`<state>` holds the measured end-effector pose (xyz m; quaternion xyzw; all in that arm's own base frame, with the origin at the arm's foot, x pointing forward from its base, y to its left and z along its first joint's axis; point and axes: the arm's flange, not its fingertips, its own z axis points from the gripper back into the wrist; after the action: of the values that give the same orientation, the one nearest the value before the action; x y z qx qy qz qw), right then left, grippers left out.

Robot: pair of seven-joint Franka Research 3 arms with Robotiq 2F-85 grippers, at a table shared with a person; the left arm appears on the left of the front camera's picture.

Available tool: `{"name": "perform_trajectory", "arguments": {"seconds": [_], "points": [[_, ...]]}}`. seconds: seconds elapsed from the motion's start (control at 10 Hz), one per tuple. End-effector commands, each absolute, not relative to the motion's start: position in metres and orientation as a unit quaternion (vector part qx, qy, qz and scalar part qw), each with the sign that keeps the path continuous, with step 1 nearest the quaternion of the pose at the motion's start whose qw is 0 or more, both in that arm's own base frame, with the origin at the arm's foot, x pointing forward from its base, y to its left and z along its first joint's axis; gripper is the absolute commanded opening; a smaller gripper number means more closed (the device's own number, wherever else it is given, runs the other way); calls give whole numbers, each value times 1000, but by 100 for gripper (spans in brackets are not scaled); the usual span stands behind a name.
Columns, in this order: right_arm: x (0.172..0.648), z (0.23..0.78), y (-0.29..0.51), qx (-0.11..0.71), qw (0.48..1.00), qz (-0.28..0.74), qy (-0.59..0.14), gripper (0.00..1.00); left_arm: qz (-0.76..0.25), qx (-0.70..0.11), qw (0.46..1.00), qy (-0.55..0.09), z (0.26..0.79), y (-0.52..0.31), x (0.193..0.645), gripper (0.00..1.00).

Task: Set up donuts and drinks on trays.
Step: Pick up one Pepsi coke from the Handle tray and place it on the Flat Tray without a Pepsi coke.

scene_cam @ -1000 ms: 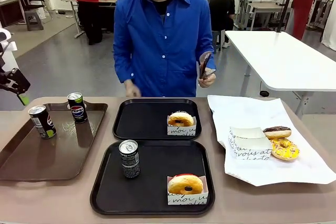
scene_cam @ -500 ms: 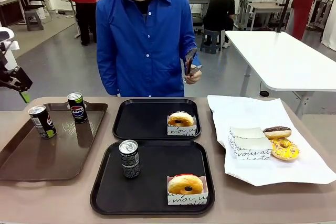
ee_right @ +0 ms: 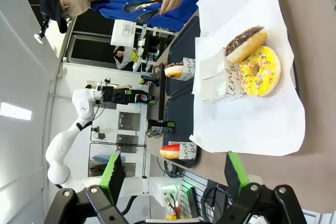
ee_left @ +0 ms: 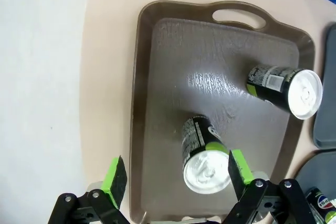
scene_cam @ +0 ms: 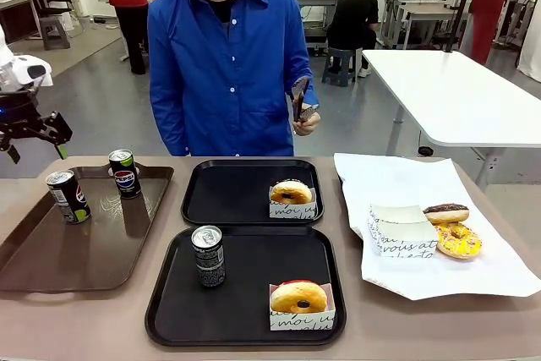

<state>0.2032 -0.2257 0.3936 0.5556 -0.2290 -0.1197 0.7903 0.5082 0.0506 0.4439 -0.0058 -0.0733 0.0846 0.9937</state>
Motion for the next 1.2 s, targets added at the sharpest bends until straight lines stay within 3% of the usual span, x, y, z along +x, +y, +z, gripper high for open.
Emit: {"name": "perform_trajectory", "arguments": {"seconds": [0.0,0.5,1.1], "points": [[204,393,-226,561,783,-114,-241,100,75,-9,995,-72,439,46,511,100],[204,393,-226,561,783,-114,-241,100,39,-44,995,-75,431,16,501,100],[204,393,-226,561,783,-114,-241,100,25,-33,996,-78,414,17,505,100]]}}
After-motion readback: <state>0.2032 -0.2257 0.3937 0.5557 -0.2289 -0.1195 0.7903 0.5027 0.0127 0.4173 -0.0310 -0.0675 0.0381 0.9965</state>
